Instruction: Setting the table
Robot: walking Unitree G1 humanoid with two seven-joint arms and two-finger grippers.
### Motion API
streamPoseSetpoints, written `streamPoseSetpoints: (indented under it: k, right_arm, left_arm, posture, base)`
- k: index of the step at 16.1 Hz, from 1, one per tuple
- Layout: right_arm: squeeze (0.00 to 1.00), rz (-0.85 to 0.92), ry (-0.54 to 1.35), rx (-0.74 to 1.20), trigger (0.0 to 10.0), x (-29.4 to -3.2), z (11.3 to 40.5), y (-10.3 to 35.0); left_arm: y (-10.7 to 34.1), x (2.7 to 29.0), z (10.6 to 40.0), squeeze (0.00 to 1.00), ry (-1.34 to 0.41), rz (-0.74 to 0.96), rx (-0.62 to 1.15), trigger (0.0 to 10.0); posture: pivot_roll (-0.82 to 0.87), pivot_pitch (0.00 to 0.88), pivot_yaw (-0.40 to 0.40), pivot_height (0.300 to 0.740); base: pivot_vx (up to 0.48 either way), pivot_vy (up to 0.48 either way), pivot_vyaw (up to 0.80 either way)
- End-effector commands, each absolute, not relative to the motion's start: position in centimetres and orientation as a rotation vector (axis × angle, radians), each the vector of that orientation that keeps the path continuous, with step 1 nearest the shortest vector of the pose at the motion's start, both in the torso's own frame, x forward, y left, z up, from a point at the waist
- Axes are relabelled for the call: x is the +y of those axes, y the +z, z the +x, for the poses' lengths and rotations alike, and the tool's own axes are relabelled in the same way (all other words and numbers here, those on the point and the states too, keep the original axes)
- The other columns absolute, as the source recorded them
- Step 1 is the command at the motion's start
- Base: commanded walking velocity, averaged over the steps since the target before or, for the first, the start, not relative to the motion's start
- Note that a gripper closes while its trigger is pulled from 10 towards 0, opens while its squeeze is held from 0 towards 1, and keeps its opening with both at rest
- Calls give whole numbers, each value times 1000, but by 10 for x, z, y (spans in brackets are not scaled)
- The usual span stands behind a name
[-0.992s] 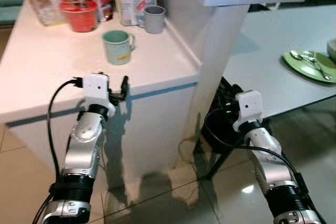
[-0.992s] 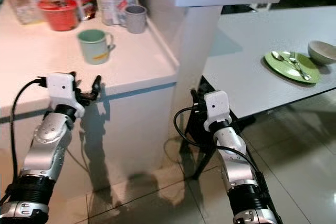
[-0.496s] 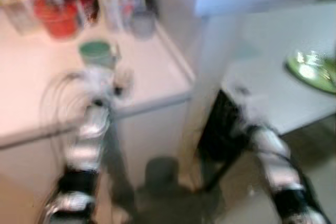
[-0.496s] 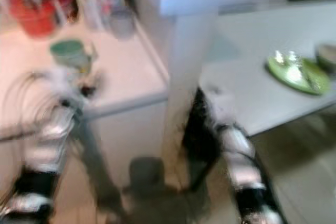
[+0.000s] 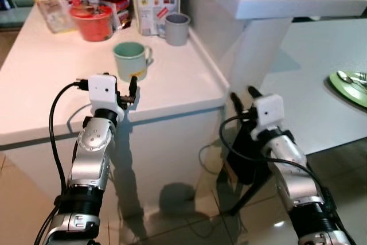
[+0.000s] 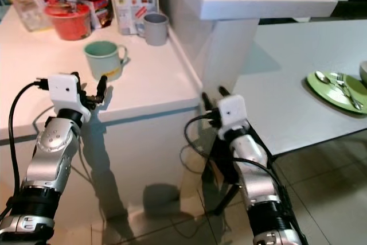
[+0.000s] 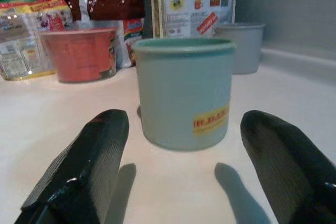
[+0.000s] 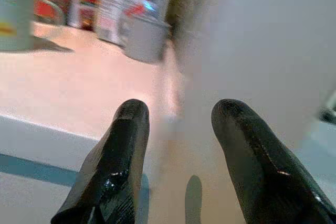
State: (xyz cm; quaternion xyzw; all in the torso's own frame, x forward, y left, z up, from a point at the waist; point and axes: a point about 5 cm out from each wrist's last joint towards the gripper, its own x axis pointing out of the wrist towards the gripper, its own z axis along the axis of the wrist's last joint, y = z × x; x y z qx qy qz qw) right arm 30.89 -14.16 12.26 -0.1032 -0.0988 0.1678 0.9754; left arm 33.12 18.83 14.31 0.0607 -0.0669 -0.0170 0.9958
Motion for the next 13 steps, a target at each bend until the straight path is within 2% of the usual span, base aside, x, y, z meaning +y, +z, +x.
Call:
streamPoseSetpoints:
  k: [1,5,9,13]
  right_arm:
    - [0,-206,367,-206,10000,-138,310,127]
    - [0,-147,458,-174,10000,-120,321,126]
    - [0,-99,612,-194,10000,-75,339,144]
    - [0,-91,618,-195,10000,-72,344,146]
  left_arm:
    - [146,187,334,0,-33,135,-140,10000]
    - [148,186,336,0,-31,139,-146,10000]
    - [155,188,335,0,-14,149,-164,10000]
    - [158,193,335,0,1,157,-167,10000]
  posture:
    - [20,0,-53,740]
    - [31,0,-53,740]
    - [72,0,-68,740]
    - [76,0,-66,740]
  base:
    - [0,0,0]
    - [0,0,0]
    - [0,0,0]
    - [0,0,0]
